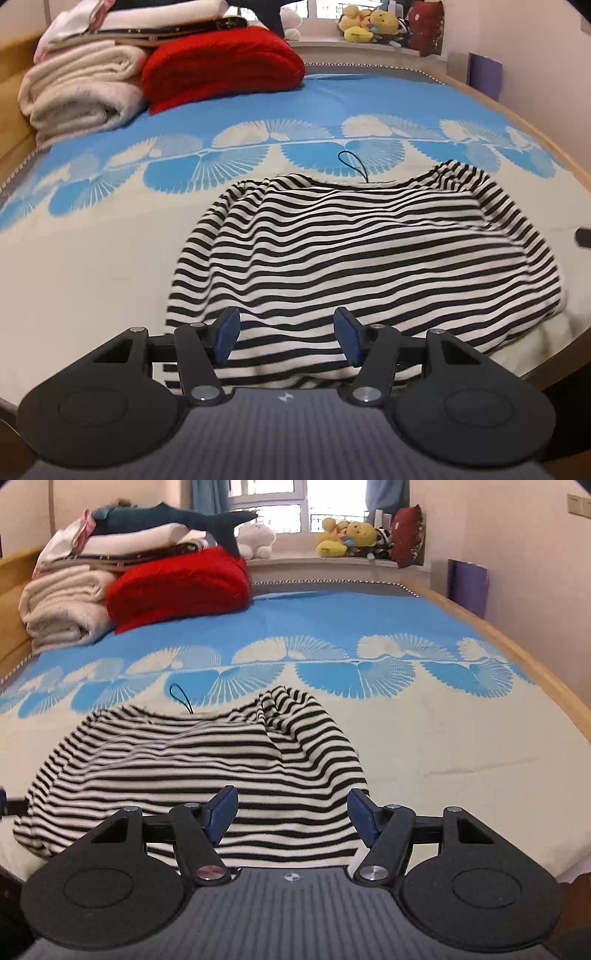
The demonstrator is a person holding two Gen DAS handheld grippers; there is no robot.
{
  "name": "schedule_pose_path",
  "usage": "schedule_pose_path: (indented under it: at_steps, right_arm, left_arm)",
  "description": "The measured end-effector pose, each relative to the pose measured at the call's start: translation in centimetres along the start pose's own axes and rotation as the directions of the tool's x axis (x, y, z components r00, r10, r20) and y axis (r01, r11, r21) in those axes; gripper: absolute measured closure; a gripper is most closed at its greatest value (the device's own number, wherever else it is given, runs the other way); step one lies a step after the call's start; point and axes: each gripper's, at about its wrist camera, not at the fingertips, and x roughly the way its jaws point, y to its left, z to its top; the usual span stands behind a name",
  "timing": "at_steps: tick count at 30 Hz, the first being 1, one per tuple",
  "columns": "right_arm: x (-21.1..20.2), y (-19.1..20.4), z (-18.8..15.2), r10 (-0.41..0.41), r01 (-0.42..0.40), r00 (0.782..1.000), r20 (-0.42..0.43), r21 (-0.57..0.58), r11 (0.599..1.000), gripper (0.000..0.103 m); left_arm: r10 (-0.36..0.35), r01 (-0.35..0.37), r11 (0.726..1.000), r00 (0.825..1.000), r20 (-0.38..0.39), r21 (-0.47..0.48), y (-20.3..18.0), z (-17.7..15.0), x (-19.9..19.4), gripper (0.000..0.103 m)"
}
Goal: Fold small clothes
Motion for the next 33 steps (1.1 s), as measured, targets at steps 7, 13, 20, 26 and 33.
schedule_pose_path:
  at_steps: [7, 13, 20, 26, 33]
  right_arm:
    - [-0.5, -0.3, -0.3, 0.012, -0.012, 1.0, 0.005, 0.01, 1.0, 0.036]
    - [-0.2, -0.5, -0.7, 0.002, -0.002, 1.0, -0.01, -0.016, 1.0, 0.036]
    - [-0.7, -1.4, -0.7, -0.005, 0.005, 1.0, 0.001, 0.029, 1.0, 0.036]
    - [-0.7, -1.2, -0.8, -0.012, 0.012, 1.0, -0.003, 0.016, 1.0, 0.036]
    - [-0.5, -0.9, -0.7, -0.012, 0.012, 1.0, -0.009, 0.002, 1.0, 0.035]
  left_arm:
    - [0.005, -0.006, 0.999, 0.999, -0.032, -0.037, 1.0, -0.6, 1.1, 0.056]
    - [-0.015, 0.011, 0.998, 0.998, -0.055, -0.065, 1.4, -0.9, 1.8, 0.056]
    - [-0.031, 0.015, 0.986, 0.995, -0.096, -0.168, 2.8, -0.9, 2.4, 0.056]
    - [-0.025, 0.001, 0.979, 0.993, -0.119, -0.202, 3.3, -0.9, 2.8, 0.056]
    - [-0.04, -0.009, 0.951, 0.988, -0.15, -0.31, 5.1, -1.1, 3.2, 0.052]
